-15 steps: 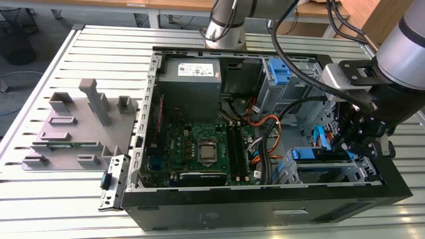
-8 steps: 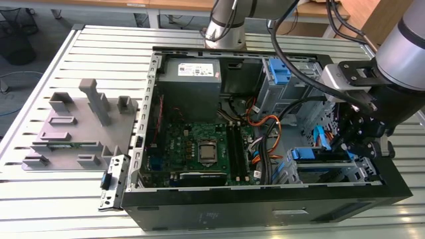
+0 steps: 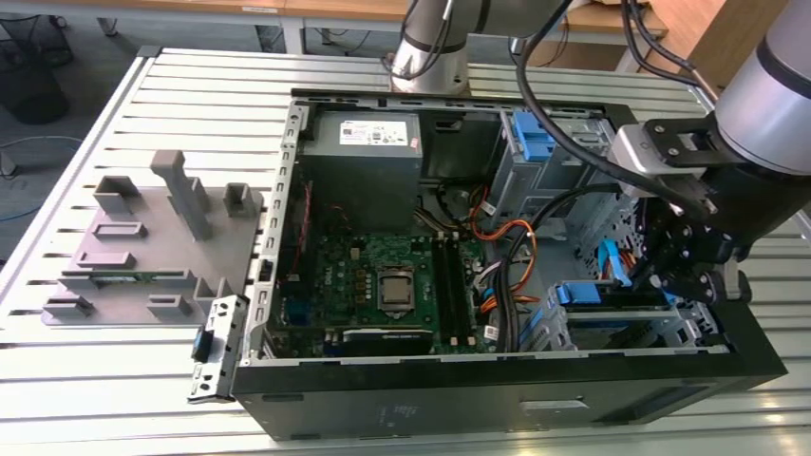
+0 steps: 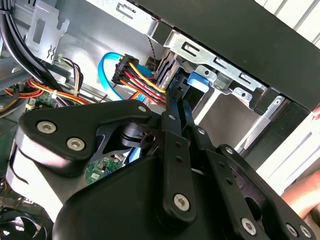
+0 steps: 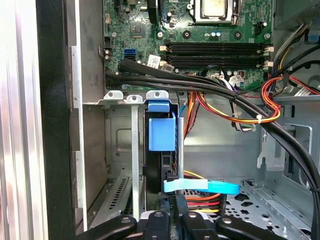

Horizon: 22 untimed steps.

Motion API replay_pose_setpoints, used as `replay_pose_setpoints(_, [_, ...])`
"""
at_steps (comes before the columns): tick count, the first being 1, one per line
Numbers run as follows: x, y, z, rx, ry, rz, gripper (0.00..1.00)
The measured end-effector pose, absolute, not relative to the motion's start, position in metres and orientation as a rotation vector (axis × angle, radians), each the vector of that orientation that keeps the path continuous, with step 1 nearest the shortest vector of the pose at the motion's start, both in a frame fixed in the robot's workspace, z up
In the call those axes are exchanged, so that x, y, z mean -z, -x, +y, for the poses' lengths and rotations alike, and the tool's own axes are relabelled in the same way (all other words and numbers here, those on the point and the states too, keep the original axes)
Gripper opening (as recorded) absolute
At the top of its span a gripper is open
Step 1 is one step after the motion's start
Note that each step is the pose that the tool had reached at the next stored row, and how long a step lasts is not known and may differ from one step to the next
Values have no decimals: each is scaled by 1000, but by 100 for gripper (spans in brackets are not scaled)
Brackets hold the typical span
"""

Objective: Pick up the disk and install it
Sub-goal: 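Insert the second disk wire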

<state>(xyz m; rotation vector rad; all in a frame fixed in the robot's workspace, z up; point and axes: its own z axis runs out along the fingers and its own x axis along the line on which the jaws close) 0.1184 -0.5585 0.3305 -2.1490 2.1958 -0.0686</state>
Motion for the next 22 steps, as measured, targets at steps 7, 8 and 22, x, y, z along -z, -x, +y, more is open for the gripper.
replay_pose_setpoints(7, [-330,-118,-559,69,2149,2196,16])
replay_pose_setpoints(8, [-330,-118,-559,69,2149,2196,16])
replay_pose_setpoints(22, [-328,-118,-558,67,2148,2196,18])
